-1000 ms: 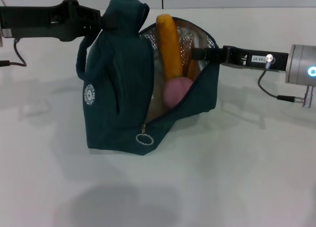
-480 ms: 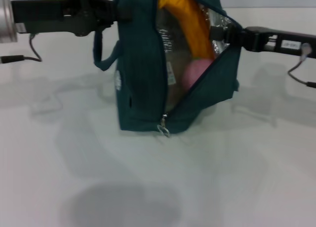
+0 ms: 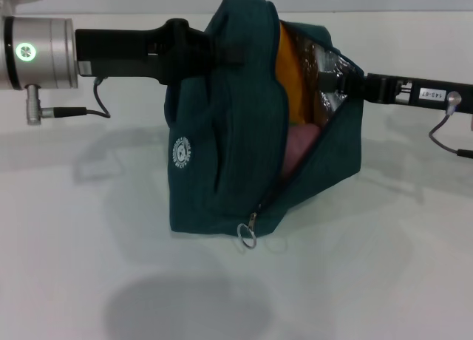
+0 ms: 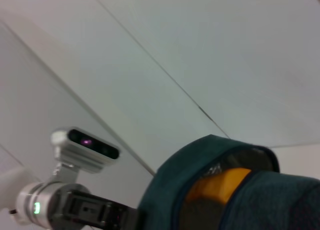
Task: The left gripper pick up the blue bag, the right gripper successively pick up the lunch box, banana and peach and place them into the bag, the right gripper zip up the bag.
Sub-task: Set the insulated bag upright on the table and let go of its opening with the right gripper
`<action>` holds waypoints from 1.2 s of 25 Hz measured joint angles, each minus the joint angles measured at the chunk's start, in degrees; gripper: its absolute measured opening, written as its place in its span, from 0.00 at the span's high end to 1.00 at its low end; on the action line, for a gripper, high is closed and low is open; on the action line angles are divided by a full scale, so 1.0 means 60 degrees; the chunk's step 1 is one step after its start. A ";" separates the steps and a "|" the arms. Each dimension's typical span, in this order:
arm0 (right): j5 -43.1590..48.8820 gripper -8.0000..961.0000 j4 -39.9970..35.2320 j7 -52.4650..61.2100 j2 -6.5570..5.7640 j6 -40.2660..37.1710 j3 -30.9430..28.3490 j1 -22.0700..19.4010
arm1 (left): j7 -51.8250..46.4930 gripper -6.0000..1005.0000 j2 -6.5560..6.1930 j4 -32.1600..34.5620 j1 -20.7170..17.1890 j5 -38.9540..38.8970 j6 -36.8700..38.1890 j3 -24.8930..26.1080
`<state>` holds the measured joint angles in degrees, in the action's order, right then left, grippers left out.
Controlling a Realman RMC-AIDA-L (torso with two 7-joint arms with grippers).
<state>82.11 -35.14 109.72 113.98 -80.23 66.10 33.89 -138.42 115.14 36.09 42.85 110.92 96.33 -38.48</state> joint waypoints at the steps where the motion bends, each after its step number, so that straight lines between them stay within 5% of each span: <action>1: 0.0008 0.92 0.0155 -0.0053 -0.0017 0.0071 0.0000 0.0058 | -0.0001 0.96 0.0004 -0.0001 0.0001 0.0057 -0.0056 0.0000; 23: 0.0118 0.93 0.0309 -0.0138 -0.0005 0.0692 0.0003 0.0418 | 0.0109 0.96 0.0128 -0.0010 -0.0057 0.0488 -0.1124 -0.0469; 30: 0.0034 0.93 -0.0151 0.0067 -0.0043 -0.0068 -0.0394 0.0538 | 0.0052 0.96 0.0123 -0.0011 -0.0079 0.0158 -0.1022 -0.0471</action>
<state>82.32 -36.05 110.13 113.72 -80.64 63.73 37.12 -138.11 115.87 36.03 42.38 111.87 90.19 -41.31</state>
